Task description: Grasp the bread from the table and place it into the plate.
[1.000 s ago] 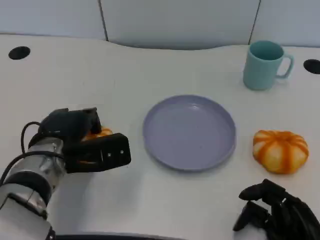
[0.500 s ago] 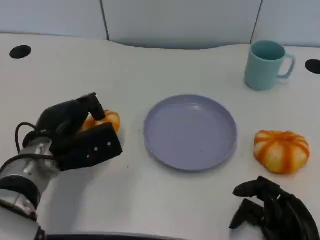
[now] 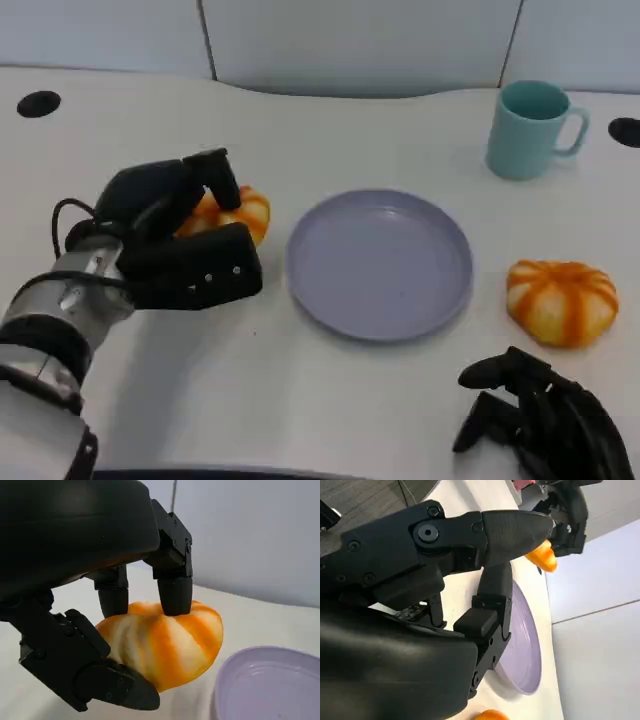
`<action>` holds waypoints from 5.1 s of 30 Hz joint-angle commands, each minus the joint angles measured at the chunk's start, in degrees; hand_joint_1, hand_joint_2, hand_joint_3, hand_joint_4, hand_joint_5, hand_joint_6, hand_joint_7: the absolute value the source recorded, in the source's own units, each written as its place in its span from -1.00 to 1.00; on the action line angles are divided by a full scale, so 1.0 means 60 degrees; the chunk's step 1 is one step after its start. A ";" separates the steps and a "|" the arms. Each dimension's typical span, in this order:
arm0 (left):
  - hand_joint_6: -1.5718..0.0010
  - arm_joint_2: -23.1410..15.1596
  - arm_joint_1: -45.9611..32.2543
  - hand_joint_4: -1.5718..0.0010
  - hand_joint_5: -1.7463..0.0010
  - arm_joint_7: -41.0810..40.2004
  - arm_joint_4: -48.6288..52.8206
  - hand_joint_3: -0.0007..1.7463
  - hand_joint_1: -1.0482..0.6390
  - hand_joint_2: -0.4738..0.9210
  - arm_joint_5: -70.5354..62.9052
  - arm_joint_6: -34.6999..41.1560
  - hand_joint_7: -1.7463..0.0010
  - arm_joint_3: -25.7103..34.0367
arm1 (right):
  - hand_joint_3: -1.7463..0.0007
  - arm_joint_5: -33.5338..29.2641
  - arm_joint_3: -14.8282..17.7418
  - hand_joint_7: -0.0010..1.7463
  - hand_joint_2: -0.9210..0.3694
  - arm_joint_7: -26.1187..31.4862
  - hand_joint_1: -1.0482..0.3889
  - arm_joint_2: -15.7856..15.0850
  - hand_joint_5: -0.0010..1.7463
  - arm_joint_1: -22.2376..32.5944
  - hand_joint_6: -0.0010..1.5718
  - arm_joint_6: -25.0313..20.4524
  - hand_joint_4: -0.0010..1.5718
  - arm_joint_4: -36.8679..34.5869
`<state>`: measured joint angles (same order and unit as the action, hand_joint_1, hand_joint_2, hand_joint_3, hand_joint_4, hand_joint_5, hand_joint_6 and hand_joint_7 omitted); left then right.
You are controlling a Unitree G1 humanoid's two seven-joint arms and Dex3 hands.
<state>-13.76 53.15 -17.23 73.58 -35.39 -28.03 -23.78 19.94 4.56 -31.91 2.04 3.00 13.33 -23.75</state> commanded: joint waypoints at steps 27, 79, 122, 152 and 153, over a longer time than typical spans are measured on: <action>0.15 0.1526 0.1361 -0.21 -1.00 -0.0535 0.0021 -0.18 -0.04 0.55 -0.2138 -0.0075 -1.00 -0.2520 | 0.64 -0.0150 -0.0151 0.15 -1.00 -0.0194 -0.17 0.0251 0.61 -0.0408 -0.08 0.0282 -0.08 -0.0974; 1.00 0.2369 0.1643 1.00 0.09 0.0898 0.0198 -0.96 -0.62 1.00 -0.1537 0.0753 0.12 -0.2142 | 0.65 0.0025 0.0231 0.06 -1.00 -0.0905 -0.17 0.0207 0.54 -0.1014 -0.03 0.0982 -0.05 -0.2259; 0.36 0.0832 -0.4116 0.69 -0.32 0.5637 -0.3634 -0.58 -0.58 1.00 0.6329 -0.3377 0.67 0.3922 | 0.56 -0.0125 0.0455 0.26 -1.00 -0.0167 -0.15 0.0218 0.70 -0.1184 -0.17 0.1056 -0.15 -0.1983; 0.66 0.1981 -0.8281 0.67 -1.00 0.7883 -0.7056 -0.63 -0.58 1.00 0.9991 0.0202 -0.57 0.5553 | 0.56 -0.0128 0.0378 0.24 -1.00 -0.0143 -0.15 0.0183 0.68 -0.1154 -0.14 0.0827 -0.11 -0.1690; 0.68 0.1998 -0.8308 0.67 -1.00 0.8001 -0.7007 -0.64 -0.58 1.00 1.0064 0.0300 -0.56 0.5592 | 0.55 -0.0135 0.0368 0.25 -1.00 -0.0139 -0.15 0.0183 0.68 -0.1134 -0.14 0.0819 -0.11 -0.1652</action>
<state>-1.75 4.05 29.12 31.41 23.39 -27.73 8.70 19.45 6.61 -32.95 3.92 -4.57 18.54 -34.42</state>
